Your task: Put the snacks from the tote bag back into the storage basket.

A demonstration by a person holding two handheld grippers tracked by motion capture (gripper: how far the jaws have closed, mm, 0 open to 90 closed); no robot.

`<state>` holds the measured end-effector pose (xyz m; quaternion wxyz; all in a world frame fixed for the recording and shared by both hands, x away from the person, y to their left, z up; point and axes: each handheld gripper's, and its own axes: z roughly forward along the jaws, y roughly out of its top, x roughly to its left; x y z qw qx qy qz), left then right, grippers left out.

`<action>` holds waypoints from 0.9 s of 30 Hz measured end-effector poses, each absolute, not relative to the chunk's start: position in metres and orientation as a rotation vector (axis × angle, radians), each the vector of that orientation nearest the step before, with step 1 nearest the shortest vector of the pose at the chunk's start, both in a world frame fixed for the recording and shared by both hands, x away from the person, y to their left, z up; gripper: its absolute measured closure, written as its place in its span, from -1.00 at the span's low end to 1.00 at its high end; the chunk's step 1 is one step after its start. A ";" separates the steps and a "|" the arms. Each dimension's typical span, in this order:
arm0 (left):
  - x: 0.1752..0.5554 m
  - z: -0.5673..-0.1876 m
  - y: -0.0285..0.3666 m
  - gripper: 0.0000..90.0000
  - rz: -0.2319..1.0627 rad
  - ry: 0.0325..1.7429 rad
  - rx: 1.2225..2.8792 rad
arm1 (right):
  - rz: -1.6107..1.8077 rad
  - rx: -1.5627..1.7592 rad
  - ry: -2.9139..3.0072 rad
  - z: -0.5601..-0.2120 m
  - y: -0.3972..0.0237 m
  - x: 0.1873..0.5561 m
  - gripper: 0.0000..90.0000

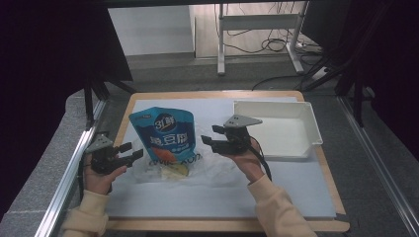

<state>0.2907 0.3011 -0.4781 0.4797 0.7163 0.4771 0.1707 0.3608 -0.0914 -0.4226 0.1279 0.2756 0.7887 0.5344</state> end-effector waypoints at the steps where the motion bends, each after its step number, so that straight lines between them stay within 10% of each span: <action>1: 0.291 -0.478 0.301 -0.17 0.417 1.162 1.747 | 1.554 0.799 2.296 -0.422 -0.090 0.361 -0.08; 27: 0.290 -0.477 0.298 -0.17 0.419 1.151 1.751 | 1.582 0.713 2.304 -0.399 -0.049 0.371 -0.08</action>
